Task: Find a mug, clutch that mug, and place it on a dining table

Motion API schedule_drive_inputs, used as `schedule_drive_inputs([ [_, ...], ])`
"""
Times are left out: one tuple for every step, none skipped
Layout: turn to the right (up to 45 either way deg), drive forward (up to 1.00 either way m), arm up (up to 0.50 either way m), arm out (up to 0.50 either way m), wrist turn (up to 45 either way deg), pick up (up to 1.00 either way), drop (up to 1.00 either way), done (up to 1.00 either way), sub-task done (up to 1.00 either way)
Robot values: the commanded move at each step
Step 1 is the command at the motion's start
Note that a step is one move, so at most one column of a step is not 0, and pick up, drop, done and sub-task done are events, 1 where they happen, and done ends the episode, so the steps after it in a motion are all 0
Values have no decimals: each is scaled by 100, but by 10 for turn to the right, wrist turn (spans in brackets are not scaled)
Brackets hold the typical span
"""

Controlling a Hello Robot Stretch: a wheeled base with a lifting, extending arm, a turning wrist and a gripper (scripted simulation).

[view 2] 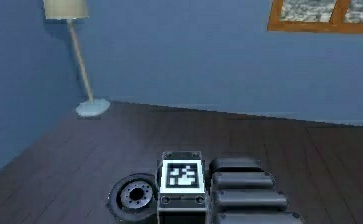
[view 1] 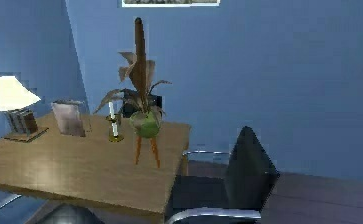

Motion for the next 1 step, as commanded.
schedule_drive_inputs([
  [-450,0,0,0,0,0,0,0,0],
])
